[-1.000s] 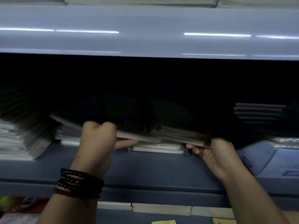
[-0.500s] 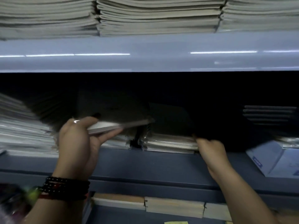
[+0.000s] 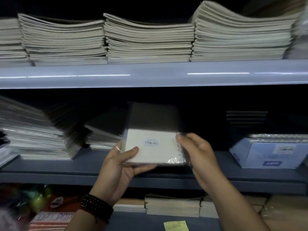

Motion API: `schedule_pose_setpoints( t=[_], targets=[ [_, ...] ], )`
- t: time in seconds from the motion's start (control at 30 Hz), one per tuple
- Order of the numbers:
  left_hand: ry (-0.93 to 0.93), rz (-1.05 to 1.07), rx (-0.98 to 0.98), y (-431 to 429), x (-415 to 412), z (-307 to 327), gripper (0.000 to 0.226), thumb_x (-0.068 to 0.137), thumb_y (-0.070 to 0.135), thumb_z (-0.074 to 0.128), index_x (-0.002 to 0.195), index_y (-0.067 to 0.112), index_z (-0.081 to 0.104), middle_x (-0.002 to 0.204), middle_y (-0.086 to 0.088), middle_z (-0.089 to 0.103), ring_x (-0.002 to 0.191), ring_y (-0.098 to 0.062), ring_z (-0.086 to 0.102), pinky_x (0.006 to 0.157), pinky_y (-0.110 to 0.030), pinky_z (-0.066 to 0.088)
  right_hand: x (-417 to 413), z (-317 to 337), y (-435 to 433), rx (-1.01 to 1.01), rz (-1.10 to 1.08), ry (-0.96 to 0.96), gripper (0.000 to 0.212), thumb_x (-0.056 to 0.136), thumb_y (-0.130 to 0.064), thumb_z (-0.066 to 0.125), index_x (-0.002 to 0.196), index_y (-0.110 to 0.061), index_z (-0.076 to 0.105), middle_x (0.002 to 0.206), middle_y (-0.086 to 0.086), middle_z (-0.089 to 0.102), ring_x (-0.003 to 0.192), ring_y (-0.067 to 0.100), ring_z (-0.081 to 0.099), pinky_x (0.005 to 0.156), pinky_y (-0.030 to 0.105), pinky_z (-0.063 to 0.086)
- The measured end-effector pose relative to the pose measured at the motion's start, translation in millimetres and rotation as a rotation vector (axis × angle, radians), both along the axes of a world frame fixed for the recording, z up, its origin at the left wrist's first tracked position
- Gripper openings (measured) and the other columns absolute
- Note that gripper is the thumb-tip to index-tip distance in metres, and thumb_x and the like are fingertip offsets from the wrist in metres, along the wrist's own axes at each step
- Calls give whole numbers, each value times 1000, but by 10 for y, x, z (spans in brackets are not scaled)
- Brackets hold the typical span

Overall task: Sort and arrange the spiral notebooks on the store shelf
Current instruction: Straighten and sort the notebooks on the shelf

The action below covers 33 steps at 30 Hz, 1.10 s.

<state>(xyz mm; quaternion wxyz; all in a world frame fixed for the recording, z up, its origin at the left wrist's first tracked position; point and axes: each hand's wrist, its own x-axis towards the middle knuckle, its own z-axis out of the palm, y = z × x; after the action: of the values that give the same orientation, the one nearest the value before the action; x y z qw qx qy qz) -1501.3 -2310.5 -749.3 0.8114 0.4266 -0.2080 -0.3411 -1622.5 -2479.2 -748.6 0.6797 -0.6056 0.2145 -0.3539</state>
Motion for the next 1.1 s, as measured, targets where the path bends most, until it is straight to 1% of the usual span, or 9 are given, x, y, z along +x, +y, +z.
schedule_pose_setpoints(
  t=[0.07, 0.17, 0.27, 0.47, 0.6, 0.7, 0.8, 0.93, 1.1],
  targets=[
    [-67, -24, 98, 8, -35, -10, 48, 86, -2, 58, 132, 12, 58, 125, -17, 69, 112, -39, 68, 88, -56, 58, -121, -40, 11, -14, -47, 17, 26, 92, -14, 69, 117, -18, 63, 87, -11, 76, 80, 18, 71, 75, 34, 58],
    [-173, 43, 241, -1, -112, 11, 48, 84, -12, 59, 124, 15, 65, 117, -11, 74, 109, -32, 70, 104, -56, 49, -304, -89, 10, -38, -46, 20, 38, 90, -7, 69, 124, -25, 62, 98, -1, 75, 71, 9, 70, 59, 21, 53],
    [-211, 100, 257, -41, -214, 46, 31, 95, 0, 58, 120, 16, 67, 112, -7, 76, 103, -27, 73, 99, -51, 52, -433, -87, 10, -82, -39, 10, 40, 90, -1, 66, 120, -27, 63, 100, -2, 76, 86, 18, 74, 71, 30, 57],
    [-406, 189, 269, -80, -340, 79, 26, 96, 14, 64, 119, 26, 69, 113, 2, 75, 103, -17, 72, 81, -30, 57, -547, -83, 15, -208, -137, -24, 30, 90, -16, 71, 116, -30, 65, 102, -14, 74, 98, 5, 70, 79, 21, 54],
    [-614, 345, 293, -60, -276, 90, 23, 87, 19, 77, 108, 28, 77, 108, 0, 72, 99, -12, 69, 87, -24, 55, -632, -1, -6, -315, -153, -104, 28, 90, -10, 70, 109, -29, 69, 104, -14, 75, 100, 3, 69, 83, 21, 55],
    [-585, 319, 179, -38, -336, 102, 26, 88, -11, 64, 103, 7, 76, 101, 0, 77, 92, -7, 72, 76, -15, 54, -631, -6, -59, -256, -100, -263, 20, 87, -1, 67, 97, -18, 72, 119, -8, 72, 117, 12, 64, 91, 24, 53],
    [-336, 193, 51, -44, -387, 103, 33, 92, -4, 55, 116, 10, 73, 116, -7, 74, 97, -21, 73, 70, -25, 58, -613, -44, -37, -382, -129, -206, 27, 67, -29, 84, 92, -35, 75, 141, -10, 57, 132, 7, 52, 106, 29, 43],
    [-7, 64, -26, -7, -324, 178, 40, 95, 24, 47, 124, 9, 70, 125, -8, 71, 114, -24, 66, 86, -35, 54, -547, -78, -66, -434, -209, -142, 41, 74, 6, 77, 86, -33, 77, 141, 1, 45, 110, -11, 56, 87, 7, 45],
    [-66, 78, 83, 20, -270, 157, 44, 87, 0, 49, 120, 17, 72, 120, -11, 73, 109, -34, 68, 91, -49, 54, -523, -46, -69, -234, -221, -39, 40, 90, -6, 68, 99, -45, 75, 130, -11, 57, 105, 14, 65, 86, 28, 56]
  ],
)
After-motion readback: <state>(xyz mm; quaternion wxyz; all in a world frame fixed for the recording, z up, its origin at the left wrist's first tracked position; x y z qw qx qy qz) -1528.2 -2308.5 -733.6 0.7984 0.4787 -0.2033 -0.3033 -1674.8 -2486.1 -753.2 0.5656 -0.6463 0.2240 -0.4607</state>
